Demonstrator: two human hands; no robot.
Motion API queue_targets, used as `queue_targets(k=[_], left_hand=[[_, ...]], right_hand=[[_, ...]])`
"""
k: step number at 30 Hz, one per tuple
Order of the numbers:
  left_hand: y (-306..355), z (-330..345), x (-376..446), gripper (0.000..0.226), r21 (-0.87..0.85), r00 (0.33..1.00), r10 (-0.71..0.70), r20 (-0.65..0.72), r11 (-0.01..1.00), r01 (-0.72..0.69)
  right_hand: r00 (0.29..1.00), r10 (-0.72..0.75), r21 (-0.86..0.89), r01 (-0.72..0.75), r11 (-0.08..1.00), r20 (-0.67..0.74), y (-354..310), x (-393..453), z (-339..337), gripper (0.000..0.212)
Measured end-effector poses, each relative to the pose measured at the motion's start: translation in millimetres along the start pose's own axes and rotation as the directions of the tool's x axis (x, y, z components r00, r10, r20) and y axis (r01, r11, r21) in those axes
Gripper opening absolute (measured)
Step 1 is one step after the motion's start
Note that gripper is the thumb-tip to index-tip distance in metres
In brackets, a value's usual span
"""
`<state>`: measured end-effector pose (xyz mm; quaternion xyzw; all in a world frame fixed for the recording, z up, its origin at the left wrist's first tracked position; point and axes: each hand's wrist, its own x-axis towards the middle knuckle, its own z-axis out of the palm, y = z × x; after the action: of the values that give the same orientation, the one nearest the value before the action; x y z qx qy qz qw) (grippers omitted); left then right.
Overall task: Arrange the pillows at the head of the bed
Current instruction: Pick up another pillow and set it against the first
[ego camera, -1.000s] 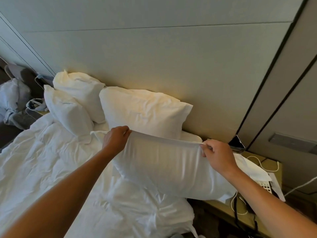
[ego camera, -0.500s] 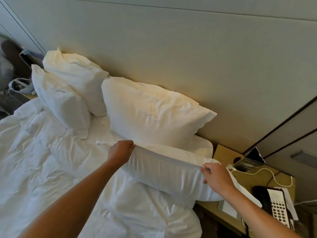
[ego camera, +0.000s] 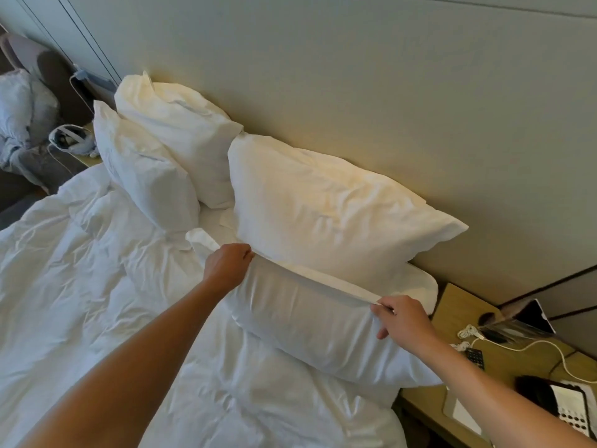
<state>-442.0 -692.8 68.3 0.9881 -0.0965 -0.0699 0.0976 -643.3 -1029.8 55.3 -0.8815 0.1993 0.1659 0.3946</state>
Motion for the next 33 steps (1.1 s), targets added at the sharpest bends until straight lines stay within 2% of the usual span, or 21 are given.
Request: queue_targets(k=[4,10,15,19,22,24,26,28,30,31,33], left_hand=[[-11.9,17.6,6.5,0.038,-0.089,0.996,-0.084,-0.021,0.993,0.082],[-31.6,7.8,36.3,0.038,-0.056,0.997,-0.019,-0.071,0.998,0.015],[-66.1,-20.4,64.8,0.038,0.012,0.992,0.018,-0.122,1.0,-0.017],[-88.8,-43.6,95.6,0.033,0.041,0.975,-0.03,-0.219,0.998,0.04],[-99.1,-45.4,110.3,0.027,-0.05,0.955,-0.142,-0.262,0.99,0.133],[-95.3,-29.2,104.1,0.029,-0.166,0.948,-0.248,-0.201,0.962,0.216],[-84.2,7.0,81.0,0.053,-0.292,0.941,-0.337,-0.04,0.904,0.312],[-70.7,52.1,47.4,0.071,-0.417,0.902,-0.416,0.117,0.803,0.425],[-59.1,94.6,15.1,0.079,-0.518,0.858,-0.455,0.239,0.688,0.509],[-54.8,111.5,1.4,0.081,-0.563,0.841,-0.458,0.287,0.63,0.535],[-51.4,135.6,-19.8,0.081,-0.641,0.833,-0.446,0.327,0.544,0.542]], right_hand=[[0.997,-0.02,-0.042,0.017,0.999,-0.075,-9.9,15.3,17.9,0.034],[0.998,-0.05,-0.055,0.049,0.997,-0.031,-24.7,31.6,24.6,0.037],[0.994,-0.107,0.022,0.108,0.994,-0.026,-62.3,46.1,38.2,0.038],[0.988,-0.155,0.082,0.155,0.984,-0.012,-100.4,67.9,56.6,0.038],[0.988,-0.148,0.148,0.153,0.977,-0.04,-124.9,89.8,70.9,0.038],[0.985,-0.152,0.048,0.156,0.987,-0.083,-135.0,103.9,81.1,0.04],[0.977,-0.153,-0.167,0.128,0.978,-0.15,-138.1,112.6,91.6,0.041],[0.958,-0.172,-0.383,0.074,0.921,-0.229,-136.8,113.2,102.4,0.034],[0.924,-0.286,-0.561,0.1,0.822,-0.254,-133.9,110.5,113.7,0.024],[0.905,-0.347,-0.593,0.142,0.792,-0.247,-131.2,109.9,119.3,0.023],[0.909,-0.386,-0.566,0.236,0.79,-0.16,-128.2,111.9,131.3,0.044]])
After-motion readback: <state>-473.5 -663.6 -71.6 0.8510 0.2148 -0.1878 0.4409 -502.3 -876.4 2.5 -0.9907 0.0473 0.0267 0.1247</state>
